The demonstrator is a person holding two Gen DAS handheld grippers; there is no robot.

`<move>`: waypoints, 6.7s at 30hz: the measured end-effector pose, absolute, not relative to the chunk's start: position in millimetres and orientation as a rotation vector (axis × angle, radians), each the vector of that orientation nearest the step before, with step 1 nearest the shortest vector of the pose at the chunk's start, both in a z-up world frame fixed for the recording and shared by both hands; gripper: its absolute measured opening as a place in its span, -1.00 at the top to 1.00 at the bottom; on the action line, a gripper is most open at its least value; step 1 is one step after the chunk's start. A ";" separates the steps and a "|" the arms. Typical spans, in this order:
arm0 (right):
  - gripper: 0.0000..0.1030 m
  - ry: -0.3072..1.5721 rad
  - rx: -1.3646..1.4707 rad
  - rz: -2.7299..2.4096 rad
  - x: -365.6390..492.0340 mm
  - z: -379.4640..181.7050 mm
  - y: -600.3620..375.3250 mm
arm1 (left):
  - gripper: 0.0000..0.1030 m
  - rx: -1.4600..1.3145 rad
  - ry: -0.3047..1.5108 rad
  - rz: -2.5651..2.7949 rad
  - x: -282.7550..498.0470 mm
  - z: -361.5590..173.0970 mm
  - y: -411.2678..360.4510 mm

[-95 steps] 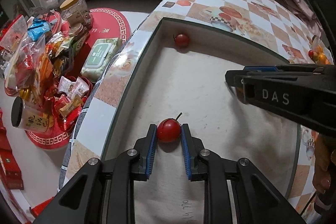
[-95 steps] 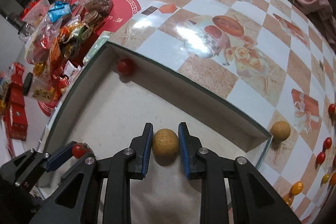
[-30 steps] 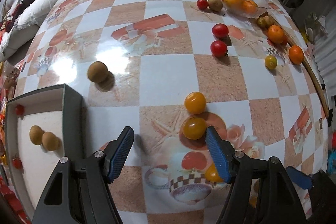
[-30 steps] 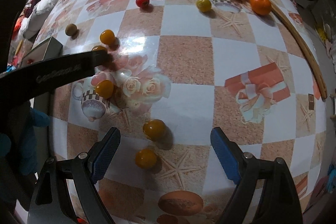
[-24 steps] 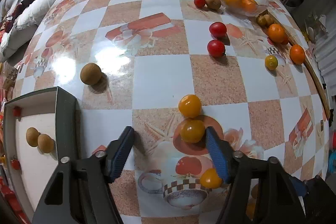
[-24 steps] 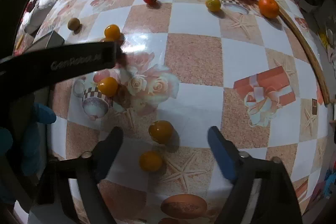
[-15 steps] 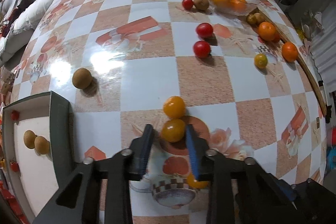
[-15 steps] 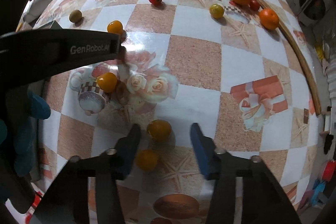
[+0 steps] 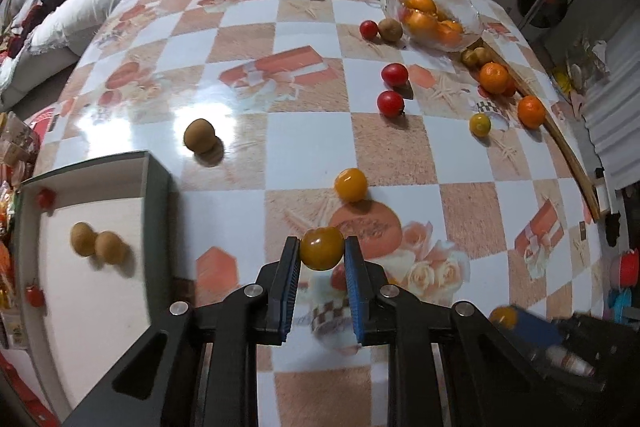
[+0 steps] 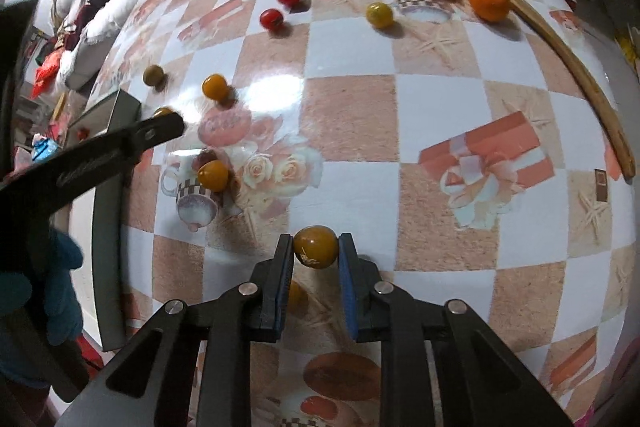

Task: Organize fruits
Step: 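Carry both yellow cherry tomatoes in the two tools over the white tray, then open both tools to drop the yellow tomatoes into the tray, then move both tools back over the table toward the yellow cherry tomatoes, then grasp a yellow cherry tomato with the left tool while the right tool grips another, then carry the yellow tomato in the left tool while the right tool carries its tomato to the tray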

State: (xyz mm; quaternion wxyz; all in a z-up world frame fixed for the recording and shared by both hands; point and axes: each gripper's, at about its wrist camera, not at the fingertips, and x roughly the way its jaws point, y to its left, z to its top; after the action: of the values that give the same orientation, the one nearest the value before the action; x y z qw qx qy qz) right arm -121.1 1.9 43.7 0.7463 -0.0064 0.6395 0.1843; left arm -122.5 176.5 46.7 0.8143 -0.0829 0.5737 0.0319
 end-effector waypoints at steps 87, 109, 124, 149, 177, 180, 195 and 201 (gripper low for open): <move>0.35 1.331 -0.525 0.930 -174.2 20.4 343.9 | 0.53 -0.391 1.218 0.563 -296.9 18.3 389.6; -0.44 1.292 -0.302 0.912 -160.1 71.2 289.7 | -0.42 -0.268 1.229 0.481 -290.6 29.6 372.5; -0.52 1.278 -0.176 0.562 -130.1 82.9 125.6 | -0.42 -0.134 1.174 0.303 -228.5 70.5 296.0; -0.41 1.343 -0.160 0.394 -173.4 25.8 15.7 | -0.41 0.012 1.239 -0.015 -138.6 21.5 139.4; 0.54 1.401 -0.024 0.426 -144.8 39.7 1.4 | 0.58 -0.119 1.251 -0.013 -142.6 34.1 151.1; 0.54 1.398 -0.019 0.427 -142.2 46.3 -1.8 | 0.58 -0.122 1.238 0.001 -149.1 42.3 160.6; 0.54 1.377 -0.068 0.497 -130.5 63.1 34.2 | 0.58 -0.194 1.179 0.107 -182.2 71.6 214.0; 0.54 1.368 -0.103 0.538 -129.9 67.6 56.7 | 0.58 -0.225 1.164 0.154 -195.4 76.0 234.3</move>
State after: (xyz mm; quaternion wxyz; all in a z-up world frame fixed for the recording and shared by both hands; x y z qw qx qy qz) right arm -129.9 56.7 67.6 0.7408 -0.0468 0.6237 0.2451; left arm -195.4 234.3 76.0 0.8266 -0.1060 0.5479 0.0724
